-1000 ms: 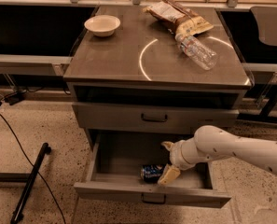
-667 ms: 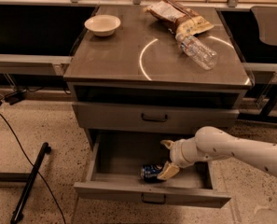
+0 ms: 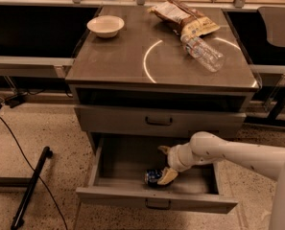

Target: Pick pepsi can from middle drawer and place on counter

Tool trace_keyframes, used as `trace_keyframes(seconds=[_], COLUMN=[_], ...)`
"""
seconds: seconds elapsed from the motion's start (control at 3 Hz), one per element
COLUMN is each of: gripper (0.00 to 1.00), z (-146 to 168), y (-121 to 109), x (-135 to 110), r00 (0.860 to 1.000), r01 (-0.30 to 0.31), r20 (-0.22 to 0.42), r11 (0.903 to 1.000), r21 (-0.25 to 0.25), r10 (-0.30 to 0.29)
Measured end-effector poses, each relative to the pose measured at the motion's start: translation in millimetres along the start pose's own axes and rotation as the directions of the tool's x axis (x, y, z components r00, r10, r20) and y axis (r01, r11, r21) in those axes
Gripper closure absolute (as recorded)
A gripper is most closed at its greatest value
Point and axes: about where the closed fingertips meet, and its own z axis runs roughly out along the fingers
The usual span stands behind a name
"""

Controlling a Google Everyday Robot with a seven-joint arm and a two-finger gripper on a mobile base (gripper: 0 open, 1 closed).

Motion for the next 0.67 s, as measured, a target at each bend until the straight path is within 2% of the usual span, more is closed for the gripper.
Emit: trace_keyframes(seconds=[0.33,0.67], gripper=[0.16,0.24], z=[26.1,43.4], y=[5.5,14.5], x=[14.5,32.5], r00=[1.0,0.999], r01=[0.015,0.003], r20=[-0.014,-0.032], r11=[0.9988,0.996], r21=[-0.048,-0.09], r10=[-0.015,-0.006])
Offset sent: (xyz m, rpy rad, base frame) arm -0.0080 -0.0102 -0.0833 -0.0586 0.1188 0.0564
